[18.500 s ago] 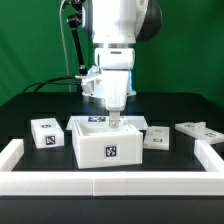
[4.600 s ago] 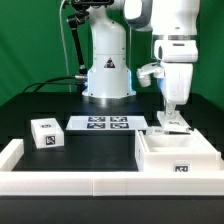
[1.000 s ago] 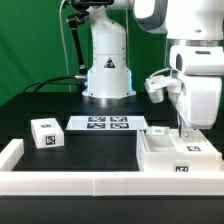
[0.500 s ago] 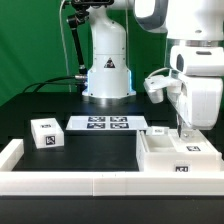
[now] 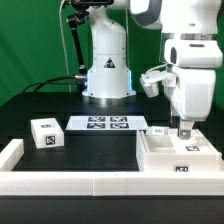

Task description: Assemble cabinet

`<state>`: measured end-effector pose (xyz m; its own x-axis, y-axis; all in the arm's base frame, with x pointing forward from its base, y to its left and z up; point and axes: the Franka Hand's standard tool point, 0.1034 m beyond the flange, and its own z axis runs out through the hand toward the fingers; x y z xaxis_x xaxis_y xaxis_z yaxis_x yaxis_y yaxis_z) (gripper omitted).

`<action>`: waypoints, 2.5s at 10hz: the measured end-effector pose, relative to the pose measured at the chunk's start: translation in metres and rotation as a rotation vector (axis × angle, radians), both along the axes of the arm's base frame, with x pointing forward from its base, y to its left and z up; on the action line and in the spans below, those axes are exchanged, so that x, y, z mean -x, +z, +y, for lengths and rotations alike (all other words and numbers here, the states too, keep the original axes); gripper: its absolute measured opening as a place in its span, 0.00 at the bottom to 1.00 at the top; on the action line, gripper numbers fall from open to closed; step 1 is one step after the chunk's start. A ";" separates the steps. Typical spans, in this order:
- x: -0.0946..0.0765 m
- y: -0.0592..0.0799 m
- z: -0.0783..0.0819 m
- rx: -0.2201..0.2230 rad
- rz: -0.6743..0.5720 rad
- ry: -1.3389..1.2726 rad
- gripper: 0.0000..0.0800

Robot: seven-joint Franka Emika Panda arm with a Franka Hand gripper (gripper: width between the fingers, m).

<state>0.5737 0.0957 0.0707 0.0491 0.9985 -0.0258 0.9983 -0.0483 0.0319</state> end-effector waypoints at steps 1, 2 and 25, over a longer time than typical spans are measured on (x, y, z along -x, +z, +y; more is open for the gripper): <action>0.007 0.005 -0.001 0.006 0.000 -0.004 0.92; 0.012 0.013 -0.003 0.011 -0.006 -0.011 0.92; 0.159 -0.046 0.005 -0.067 0.034 -0.138 1.00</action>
Offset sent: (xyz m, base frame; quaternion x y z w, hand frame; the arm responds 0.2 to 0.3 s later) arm -0.0356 -0.0167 0.0442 -0.0390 -0.0355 0.0462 0.9975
